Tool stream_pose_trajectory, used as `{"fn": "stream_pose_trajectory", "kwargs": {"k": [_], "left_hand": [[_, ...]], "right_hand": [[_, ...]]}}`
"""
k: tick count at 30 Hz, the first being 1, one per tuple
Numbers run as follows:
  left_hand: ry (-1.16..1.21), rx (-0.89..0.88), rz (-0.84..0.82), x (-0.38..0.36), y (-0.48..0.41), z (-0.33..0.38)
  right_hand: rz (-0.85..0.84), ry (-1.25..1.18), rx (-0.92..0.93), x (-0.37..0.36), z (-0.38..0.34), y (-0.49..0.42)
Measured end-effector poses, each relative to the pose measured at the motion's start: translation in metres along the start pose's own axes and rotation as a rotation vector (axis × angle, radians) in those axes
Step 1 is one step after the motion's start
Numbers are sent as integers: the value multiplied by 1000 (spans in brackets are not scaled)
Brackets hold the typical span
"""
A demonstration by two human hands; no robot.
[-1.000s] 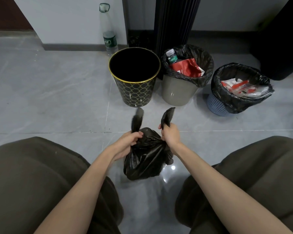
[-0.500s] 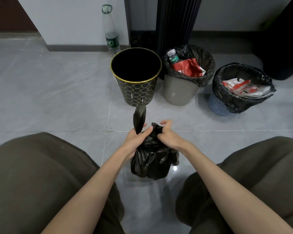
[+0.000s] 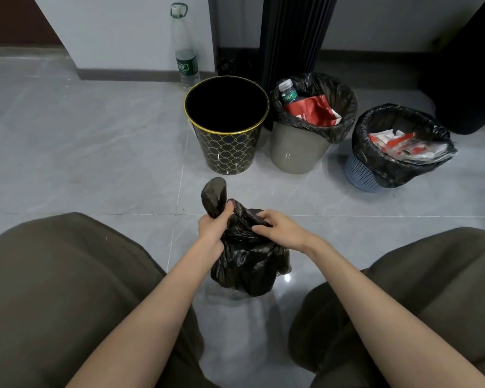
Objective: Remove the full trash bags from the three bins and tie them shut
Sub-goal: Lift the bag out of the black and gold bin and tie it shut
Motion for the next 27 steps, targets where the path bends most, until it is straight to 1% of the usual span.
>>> {"fn": "stream_pose_trajectory", "kwargs": {"k": [2, 4, 7, 9, 11, 13, 15, 17, 19, 21, 23, 25, 27], "left_hand": [[56, 52, -15, -1, 3, 2], [113, 84, -11, -1, 5, 2], [128, 104, 10, 3, 4, 1], [42, 80, 30, 7, 2, 1], [-48, 41, 31, 10, -1, 3], [-169, -40, 12, 11, -3, 6], [-349, -156, -101, 5, -2, 7], [-509, -227, -274, -7, 6, 5], [-686, -296, -399, -13, 9, 0], [-939, -356, -416, -16, 9, -6], [-1108, -347, -369, -17, 13, -7], [-1145, -341, -317, -19, 18, -6], [-1132, -356, -296, -23, 21, -6]], "right_hand": [[-28, -88, 14, 6, 2, 5], [-44, -186, -15, 8, 7, 10], [-27, -431, -40, 7, 16, 11], [34, -698, -62, 8, 20, 9], [132, -937, -99, 13, 25, 8], [194, -1031, -137, 15, 28, 8], [216, -1010, -159, 13, 29, 8], [233, -975, -172, 12, 26, 9], [251, -909, -161, 16, 20, 11], [270, -816, -121, 22, 12, 12], [305, -707, -93, 28, 3, 15], [355, -598, -80, 35, -3, 19], [422, -478, -61, 43, -7, 23]]}}
Point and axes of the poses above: each hand's wrist, its own y-axis away from the middle knuckle, its own x-axis out of the back of the hand, z = x × y, the point moved 5 cm from there along -y, towards the middle knuckle, and after that the axes turned 1 degree about -x, right-handed, at the moved point
